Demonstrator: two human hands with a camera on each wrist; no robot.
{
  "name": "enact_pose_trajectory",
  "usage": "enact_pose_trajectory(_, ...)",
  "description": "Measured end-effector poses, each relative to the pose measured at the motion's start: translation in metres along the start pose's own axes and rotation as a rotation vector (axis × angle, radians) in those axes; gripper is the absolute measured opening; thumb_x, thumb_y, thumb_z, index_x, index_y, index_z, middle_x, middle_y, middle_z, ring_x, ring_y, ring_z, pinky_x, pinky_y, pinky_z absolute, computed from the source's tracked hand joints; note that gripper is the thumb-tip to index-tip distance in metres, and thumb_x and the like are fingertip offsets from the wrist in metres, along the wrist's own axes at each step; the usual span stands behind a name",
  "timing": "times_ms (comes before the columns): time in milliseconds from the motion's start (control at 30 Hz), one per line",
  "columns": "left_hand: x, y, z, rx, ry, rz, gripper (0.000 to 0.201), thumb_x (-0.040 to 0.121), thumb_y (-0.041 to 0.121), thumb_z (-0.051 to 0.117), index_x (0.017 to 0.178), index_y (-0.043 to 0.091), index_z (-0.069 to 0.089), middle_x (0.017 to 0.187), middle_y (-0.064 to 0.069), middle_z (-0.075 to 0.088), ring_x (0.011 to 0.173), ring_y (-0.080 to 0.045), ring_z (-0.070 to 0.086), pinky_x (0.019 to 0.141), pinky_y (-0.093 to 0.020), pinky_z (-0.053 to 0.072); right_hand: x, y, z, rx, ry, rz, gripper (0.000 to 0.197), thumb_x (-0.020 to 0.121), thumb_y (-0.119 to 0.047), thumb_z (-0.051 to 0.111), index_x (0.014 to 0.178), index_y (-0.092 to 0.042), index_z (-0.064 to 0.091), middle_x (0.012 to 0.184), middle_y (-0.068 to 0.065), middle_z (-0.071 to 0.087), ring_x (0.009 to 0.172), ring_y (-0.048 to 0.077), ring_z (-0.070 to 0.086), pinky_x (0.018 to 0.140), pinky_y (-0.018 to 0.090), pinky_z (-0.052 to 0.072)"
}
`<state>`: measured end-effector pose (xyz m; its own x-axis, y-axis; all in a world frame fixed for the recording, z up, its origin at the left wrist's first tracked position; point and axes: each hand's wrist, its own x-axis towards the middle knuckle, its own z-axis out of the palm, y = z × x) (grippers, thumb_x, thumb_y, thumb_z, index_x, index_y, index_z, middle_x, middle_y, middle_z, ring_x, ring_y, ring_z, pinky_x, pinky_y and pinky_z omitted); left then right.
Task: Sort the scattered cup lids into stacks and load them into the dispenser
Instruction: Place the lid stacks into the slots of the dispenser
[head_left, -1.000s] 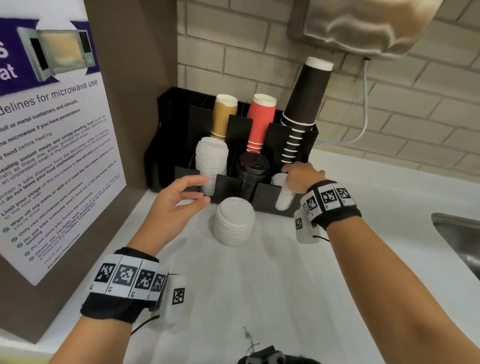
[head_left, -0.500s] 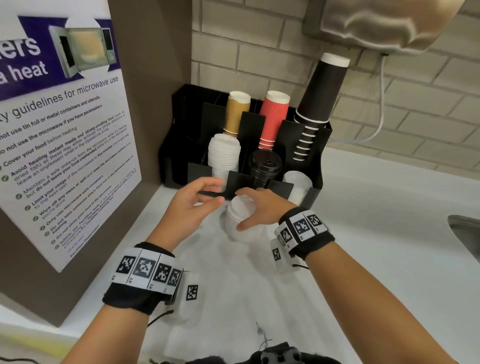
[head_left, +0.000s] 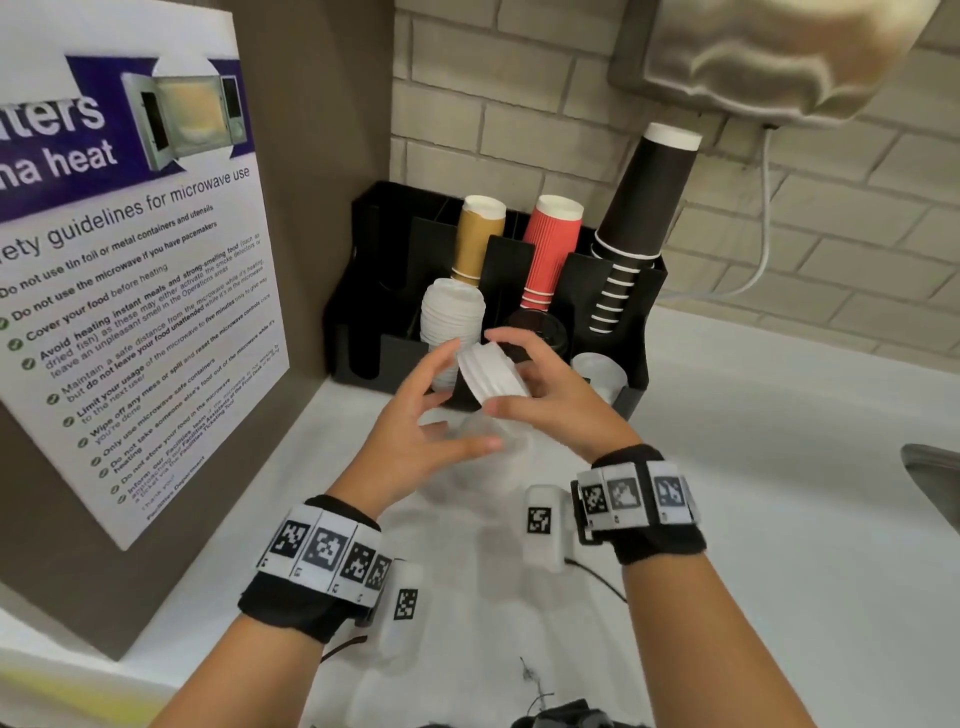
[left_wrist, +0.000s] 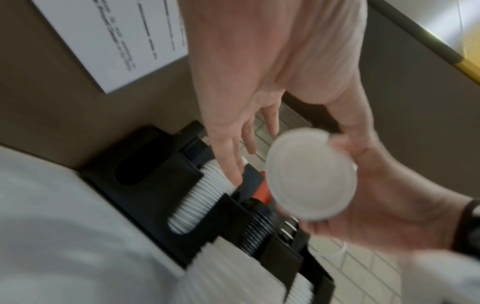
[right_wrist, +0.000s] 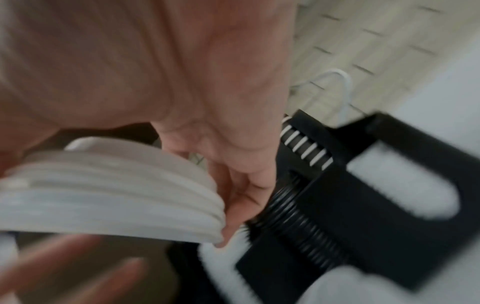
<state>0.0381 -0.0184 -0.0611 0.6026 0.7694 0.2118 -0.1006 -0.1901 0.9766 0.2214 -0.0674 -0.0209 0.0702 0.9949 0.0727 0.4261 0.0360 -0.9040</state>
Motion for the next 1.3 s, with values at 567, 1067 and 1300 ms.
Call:
enact_pose_trajectory(567,0.004,0.006,0.011,-0.047,-0.14,0.009,0.102,0.054,0.038,0.09,0.143,0.045,0.039,0.143,0.017,0.047,0.125,-0.009,0.054,0.095,-0.043,0.054,-0.038,0.002,0.003,0.337,0.02,0.059,0.062,0.074,-0.024,0.075,0.131,-0.035,0.054,0.116,0.008,0.068,0.109,0.027,0.064,0.093,0.049,0.052)
enact_pose_trajectory(1067,0.006,0.002,-0.011,0.047,0.051,0.016,0.062,0.07,0.043,0.069,0.127,0.048,0.046,0.129,0.015,0.055,0.11,-0.003,0.061,0.084,-0.014,0.048,-0.005,0.005,-0.087,-0.101,0.651,0.049,0.058,0.07,-0.029,0.083,0.12,-0.035,0.055,0.111,-0.002,0.064,0.099,0.016,0.065,0.077,0.025,0.055)
enact_pose_trajectory(1300,0.005,-0.005,-0.028,0.101,0.15,0.018,0.039,0.088,0.019,0.069,0.11,0.05,0.059,0.113,0.016,0.063,0.094,-0.003,0.064,0.083,-0.024,0.047,0.036,0.037,-0.123,-0.615,0.355,0.333,0.067,0.073,-0.035,0.077,0.131,-0.04,0.045,0.129,0.006,0.053,0.12,0.03,0.049,0.104,0.05,0.039)
